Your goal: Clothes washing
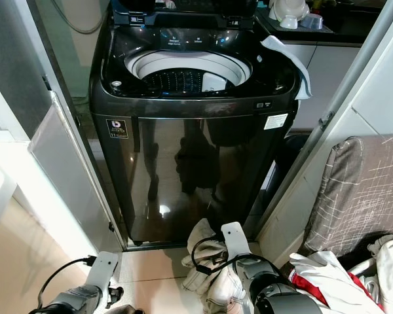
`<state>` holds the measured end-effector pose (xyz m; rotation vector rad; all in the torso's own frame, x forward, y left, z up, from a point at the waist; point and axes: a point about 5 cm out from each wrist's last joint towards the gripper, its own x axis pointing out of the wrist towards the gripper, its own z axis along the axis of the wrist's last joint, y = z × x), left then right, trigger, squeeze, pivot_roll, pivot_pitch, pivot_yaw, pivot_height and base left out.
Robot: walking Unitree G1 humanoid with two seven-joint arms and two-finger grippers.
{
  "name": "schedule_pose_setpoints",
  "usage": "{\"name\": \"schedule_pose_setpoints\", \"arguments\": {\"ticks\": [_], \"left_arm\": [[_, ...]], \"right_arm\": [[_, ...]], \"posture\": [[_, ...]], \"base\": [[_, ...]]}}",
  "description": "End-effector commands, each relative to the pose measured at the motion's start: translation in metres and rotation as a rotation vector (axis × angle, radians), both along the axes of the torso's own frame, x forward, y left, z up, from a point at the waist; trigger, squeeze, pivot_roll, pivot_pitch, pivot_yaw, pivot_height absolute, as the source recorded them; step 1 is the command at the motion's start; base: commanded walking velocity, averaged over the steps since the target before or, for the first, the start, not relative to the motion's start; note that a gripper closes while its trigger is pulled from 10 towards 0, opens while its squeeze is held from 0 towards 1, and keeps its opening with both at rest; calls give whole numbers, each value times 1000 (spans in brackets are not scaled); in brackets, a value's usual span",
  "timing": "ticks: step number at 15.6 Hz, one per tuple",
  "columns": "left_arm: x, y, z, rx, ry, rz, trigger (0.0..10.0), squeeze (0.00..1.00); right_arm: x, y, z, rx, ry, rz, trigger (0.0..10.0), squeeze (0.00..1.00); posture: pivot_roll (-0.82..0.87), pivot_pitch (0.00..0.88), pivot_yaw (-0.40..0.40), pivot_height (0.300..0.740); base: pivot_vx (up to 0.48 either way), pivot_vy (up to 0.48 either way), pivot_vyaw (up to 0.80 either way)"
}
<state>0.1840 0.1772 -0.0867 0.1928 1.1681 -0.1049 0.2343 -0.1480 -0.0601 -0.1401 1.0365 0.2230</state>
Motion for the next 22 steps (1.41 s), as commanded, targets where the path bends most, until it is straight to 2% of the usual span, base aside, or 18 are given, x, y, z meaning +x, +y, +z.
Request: {"name": "schedule_pose_setpoints", "arguments": {"ticks": [1, 3, 11, 15, 22], "left_arm": [[0, -1, 0, 14, -2, -36, 10000, 0], [1, -8, 0, 25, -4, -123, 10000, 0], [4, -2, 2, 53, -11, -129, 10000, 0], [5, -2, 2, 32, -18, -96, 10000, 0], [7, -10, 2, 34, -20, -179, 10000, 0]], "right_arm": [[2, -1, 1, 0, -13, -3, 0, 0], [1, -1, 1, 0, -14, -4, 0, 0], [0, -6, 0, -16, -14, 11, 0, 0], [-1, -8, 0, -15, -10, 3, 0, 0], [-4, -11, -2, -17, -1, -8, 0, 0]], "posture": [[-2, 0, -28, 740], [-3, 0, -25, 740], [-6, 0, -34, 740], [-8, 0, -35, 740], [-3, 0, -39, 740]], "base": [[0, 0, 0], [0, 0, 0], [0, 0, 0], [0, 0, 0], [0, 0, 0]]}}
